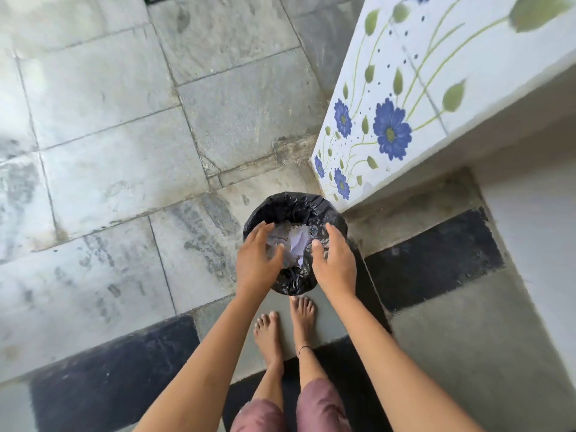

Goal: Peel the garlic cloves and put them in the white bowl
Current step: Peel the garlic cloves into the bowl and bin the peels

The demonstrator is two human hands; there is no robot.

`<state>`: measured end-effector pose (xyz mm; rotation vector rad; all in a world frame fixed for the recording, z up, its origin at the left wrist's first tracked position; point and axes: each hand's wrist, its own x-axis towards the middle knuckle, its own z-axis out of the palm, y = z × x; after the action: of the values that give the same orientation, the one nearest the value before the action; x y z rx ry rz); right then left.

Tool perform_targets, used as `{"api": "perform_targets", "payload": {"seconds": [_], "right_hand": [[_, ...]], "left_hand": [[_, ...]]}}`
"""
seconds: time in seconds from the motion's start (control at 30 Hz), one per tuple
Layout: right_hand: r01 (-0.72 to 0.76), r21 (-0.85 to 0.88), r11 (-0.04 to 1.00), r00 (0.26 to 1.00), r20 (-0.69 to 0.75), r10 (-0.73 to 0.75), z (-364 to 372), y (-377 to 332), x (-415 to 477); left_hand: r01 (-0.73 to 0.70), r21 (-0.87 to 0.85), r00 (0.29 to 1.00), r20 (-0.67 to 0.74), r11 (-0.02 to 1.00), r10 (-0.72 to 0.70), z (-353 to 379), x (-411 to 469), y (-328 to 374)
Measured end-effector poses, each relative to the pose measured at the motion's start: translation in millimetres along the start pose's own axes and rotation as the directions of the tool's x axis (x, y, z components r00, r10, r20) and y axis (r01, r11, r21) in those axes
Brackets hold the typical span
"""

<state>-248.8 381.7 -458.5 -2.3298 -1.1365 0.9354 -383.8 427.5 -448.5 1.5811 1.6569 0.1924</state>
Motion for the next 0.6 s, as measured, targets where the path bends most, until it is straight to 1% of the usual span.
{"api": "perform_targets", "payload": {"seconds": [0.13, 0.27, 0.33, 0.43, 0.5, 0.6], "right_hand": [[0.156, 0.069, 0.985, 0.977, -0.157, -0.143, -96, -60, -63], [0.283, 0.050, 0.958, 0.917, -0.305, -0.256, -183, -100, -151], [0.348, 0.007, 0.937, 0.859, -0.402, -0.316, -223, -107, -200], [0.390, -0.011, 0.921, 0.770, -0.544, -0.333, -279, -107, -266], [0.385, -0.051, 0.922, 0.707, -0.625, -0.330, -312, -100, -304], [0.337, -0.096, 0.937, 0.644, -0.702, -0.303, -355, -75, -346]], "left_hand": [[-0.140, 0.108, 0.990, -0.015, 0.984, 0.143, -75, -65, 71], [-0.319, 0.135, 0.941, -0.073, 0.938, 0.331, -131, -151, 128], [-0.416, 0.133, 0.892, -0.131, 0.900, 0.432, -149, -196, 156], [-0.537, 0.140, 0.808, -0.200, 0.832, 0.555, -161, -259, 196], [-0.621, 0.161, 0.739, -0.205, 0.767, 0.641, -161, -296, 224], [-0.711, 0.175, 0.655, -0.189, 0.681, 0.732, -147, -342, 260]]}}
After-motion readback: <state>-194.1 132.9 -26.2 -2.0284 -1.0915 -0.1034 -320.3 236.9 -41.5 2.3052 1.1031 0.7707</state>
